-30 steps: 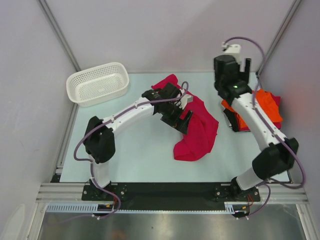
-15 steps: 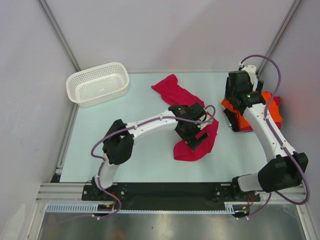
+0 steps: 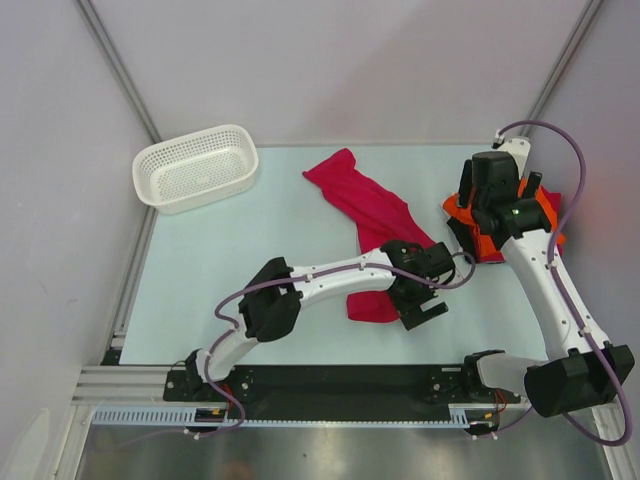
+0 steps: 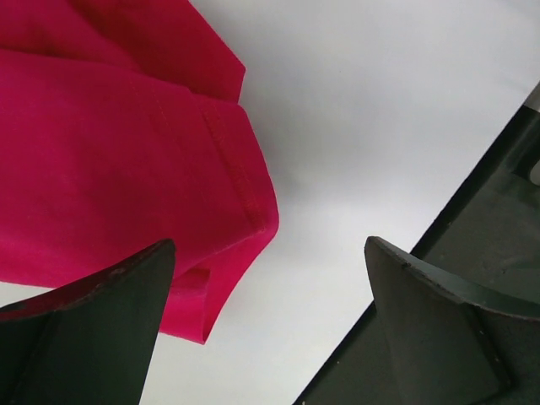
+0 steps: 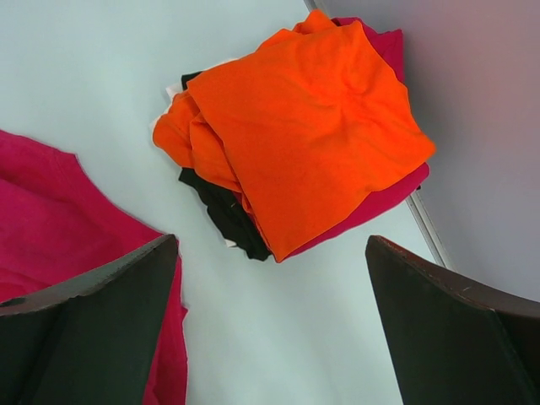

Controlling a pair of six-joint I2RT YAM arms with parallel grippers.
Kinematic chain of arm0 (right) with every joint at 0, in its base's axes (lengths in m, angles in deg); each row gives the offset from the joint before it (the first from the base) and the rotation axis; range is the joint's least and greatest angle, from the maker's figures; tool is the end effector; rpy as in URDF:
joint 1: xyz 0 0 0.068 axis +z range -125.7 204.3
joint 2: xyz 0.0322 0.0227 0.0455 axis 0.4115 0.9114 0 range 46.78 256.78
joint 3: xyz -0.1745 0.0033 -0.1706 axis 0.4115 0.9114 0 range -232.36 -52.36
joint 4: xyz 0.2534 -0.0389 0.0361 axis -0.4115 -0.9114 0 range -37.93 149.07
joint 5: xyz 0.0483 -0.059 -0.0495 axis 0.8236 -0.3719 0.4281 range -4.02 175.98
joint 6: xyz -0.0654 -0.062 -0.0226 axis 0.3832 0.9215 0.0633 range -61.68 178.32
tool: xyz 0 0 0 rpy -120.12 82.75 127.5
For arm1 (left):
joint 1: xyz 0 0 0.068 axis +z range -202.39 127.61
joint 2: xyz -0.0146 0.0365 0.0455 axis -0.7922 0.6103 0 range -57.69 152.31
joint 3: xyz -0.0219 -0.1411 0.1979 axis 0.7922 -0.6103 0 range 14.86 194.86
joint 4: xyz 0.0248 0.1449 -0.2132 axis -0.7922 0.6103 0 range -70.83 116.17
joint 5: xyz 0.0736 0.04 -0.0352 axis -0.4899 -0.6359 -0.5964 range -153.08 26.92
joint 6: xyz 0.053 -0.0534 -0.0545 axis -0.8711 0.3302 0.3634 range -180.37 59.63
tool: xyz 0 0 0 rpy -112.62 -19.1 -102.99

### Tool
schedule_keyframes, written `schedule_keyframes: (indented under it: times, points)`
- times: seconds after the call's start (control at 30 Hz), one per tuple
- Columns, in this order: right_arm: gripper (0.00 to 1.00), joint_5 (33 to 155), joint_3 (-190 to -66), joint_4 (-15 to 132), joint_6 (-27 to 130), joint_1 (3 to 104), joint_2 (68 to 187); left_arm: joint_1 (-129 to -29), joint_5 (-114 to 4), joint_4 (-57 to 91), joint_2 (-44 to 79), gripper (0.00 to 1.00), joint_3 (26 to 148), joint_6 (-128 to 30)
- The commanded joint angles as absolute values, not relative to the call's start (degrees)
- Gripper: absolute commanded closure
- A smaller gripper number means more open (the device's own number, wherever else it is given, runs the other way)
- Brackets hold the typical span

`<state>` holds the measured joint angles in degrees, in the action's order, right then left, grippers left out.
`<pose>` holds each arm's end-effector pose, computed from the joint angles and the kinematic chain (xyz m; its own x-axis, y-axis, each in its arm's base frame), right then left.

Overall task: Fold and stack the t-shirts
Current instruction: Flatten out the tshirt

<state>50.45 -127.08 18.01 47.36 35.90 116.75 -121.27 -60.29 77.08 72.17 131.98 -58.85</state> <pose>0.2946 0.0109 0.3293 -0.5134 0.0526 -0.8565 0.4000 0.8977 -0.1847 0.1661 -0.4416 0.1498 -0.3647 0.8707 -0.3300 0.9282 0.3681 -0.0547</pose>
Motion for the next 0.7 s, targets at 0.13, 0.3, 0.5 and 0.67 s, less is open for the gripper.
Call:
schedule_keyframes:
  times: [0.13,0.3,0.5,0.67]
  points:
    - [0.0,51.0,-127.1,18.1,46.8,34.9,114.9,-120.8,-71.7,78.6,75.1,0.17,131.7,-59.1]
    - [0.0,52.1,-127.7,18.5,46.9,34.8,115.0,-119.0,-75.9,79.4,76.1,0.56,131.1,-58.3]
    - [0.0,54.0,-127.2,18.4,46.0,34.8,115.0,-117.0,-83.6,80.0,70.6,1.0,129.7,-55.0]
    - [0.02,57.7,-124.8,18.1,44.5,35.1,114.6,-113.3,-90.0,77.6,55.8,1.0,123.2,-49.7]
